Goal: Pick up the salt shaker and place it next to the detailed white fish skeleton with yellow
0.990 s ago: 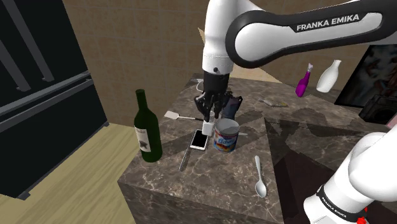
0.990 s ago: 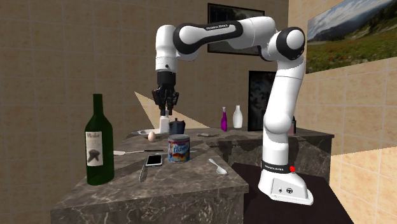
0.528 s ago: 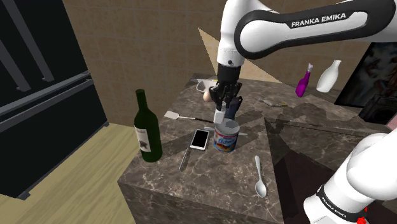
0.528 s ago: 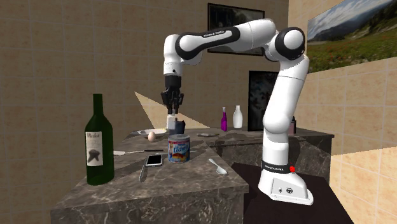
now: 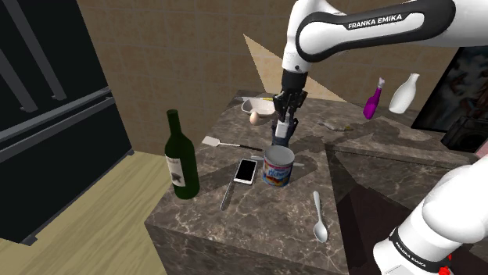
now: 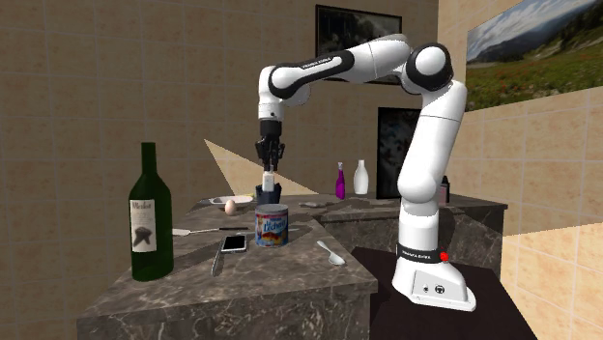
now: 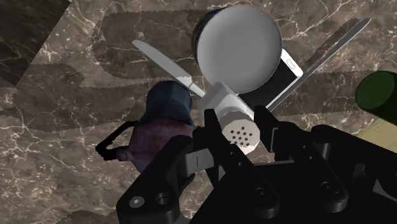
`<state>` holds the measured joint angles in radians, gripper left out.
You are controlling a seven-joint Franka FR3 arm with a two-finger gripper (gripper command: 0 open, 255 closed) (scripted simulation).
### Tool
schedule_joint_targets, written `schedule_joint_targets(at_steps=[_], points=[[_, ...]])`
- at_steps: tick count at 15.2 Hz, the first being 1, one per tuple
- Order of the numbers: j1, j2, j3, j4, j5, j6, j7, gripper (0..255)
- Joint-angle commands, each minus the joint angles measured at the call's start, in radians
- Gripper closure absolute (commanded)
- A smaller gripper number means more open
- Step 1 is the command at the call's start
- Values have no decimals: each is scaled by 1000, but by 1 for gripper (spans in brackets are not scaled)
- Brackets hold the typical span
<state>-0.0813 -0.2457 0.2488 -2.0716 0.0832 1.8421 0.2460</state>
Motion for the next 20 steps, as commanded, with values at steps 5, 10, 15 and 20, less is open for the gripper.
schedule_joint_targets(at_steps=[5,10,15,20], points=[[-61,43,-87,42,-27,-6,-138,255],[-110,113,-150,116,-47,-14,-243,255],[-158,203,-207,220,-58,-30,-345,255],[-208,315,-256,357,-59,-58,-442,255]])
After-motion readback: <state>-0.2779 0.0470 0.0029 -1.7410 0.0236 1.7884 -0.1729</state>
